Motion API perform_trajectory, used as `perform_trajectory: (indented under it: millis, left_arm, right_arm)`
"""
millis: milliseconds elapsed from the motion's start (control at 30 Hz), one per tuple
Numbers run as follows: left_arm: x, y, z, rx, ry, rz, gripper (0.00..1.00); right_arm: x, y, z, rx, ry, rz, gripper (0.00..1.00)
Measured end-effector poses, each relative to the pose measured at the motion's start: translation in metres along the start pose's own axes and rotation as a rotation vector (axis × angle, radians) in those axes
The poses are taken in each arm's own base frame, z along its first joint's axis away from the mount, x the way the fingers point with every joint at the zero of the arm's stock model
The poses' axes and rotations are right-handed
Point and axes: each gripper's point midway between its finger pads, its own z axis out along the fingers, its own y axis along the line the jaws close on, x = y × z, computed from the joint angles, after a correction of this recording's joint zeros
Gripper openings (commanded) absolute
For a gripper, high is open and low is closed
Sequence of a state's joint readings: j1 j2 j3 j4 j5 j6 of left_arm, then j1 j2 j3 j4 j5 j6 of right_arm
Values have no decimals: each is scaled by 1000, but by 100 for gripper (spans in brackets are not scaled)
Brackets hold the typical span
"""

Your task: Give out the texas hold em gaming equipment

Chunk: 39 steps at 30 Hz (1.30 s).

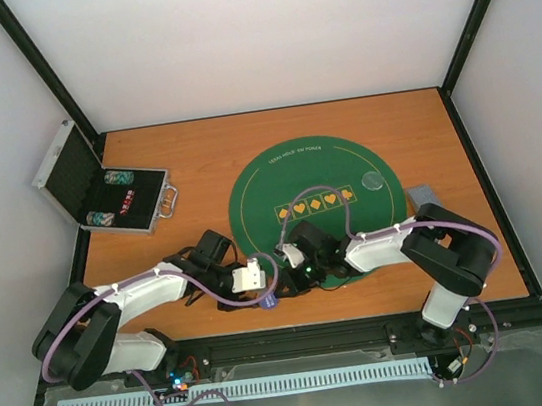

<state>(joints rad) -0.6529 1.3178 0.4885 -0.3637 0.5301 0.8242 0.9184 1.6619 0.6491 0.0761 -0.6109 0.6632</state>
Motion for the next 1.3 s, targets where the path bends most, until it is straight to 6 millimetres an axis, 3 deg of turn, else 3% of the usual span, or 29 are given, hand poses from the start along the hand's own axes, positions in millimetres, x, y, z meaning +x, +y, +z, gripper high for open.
perform_trajectory:
  millis: [767,1033,1200,1300]
  left_arm:
    - [-4,3,2,14,-2,-8,59]
    - [-7,1,-6,13,1,0,68]
    - [-31,1,-27,-43,-90,74,70]
    - [-33,0,-26,-35,-106,67,70]
  right_arm:
    - [8,-4,-8,4,-6,27,5]
    - [8,-4,-8,4,-6,37,15]
    - [7,-4,-8,3,-7,44,24]
    - [7,-3,-8,-5,-11,48,27]
